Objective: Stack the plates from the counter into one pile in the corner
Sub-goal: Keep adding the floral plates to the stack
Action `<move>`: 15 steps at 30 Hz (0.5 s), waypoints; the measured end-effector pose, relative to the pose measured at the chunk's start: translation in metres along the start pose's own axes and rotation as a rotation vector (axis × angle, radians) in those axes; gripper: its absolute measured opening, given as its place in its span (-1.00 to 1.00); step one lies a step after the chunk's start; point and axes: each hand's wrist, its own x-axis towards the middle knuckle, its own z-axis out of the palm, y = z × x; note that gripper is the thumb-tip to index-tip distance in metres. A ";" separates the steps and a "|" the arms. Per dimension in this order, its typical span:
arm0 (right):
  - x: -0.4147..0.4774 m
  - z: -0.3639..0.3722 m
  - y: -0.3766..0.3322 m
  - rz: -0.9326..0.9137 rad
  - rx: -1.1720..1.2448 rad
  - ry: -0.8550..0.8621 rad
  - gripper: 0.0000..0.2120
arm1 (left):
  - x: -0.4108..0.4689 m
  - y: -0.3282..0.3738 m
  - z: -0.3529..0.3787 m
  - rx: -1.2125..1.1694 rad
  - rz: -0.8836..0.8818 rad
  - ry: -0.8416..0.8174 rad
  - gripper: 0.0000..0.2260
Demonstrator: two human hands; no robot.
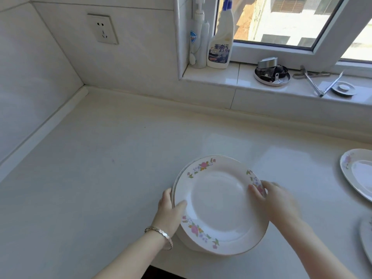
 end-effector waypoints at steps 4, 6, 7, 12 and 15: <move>-0.004 0.011 -0.016 0.086 0.759 -0.089 -0.62 | 0.011 0.012 0.011 -0.460 -0.131 -0.004 -0.59; -0.003 0.013 -0.015 0.117 0.931 -0.109 -0.64 | 0.011 0.016 0.013 -0.549 -0.185 -0.024 -0.61; -0.003 0.013 -0.014 0.120 0.981 -0.132 -0.67 | 0.011 0.017 0.013 -0.589 -0.188 -0.043 -0.62; 0.003 0.012 -0.007 0.136 1.118 -0.255 -0.78 | 0.011 0.013 0.018 -0.678 -0.167 -0.052 -0.64; 0.004 0.008 -0.007 0.144 1.066 -0.290 -0.82 | 0.012 0.010 0.022 -0.514 -0.119 0.031 -0.60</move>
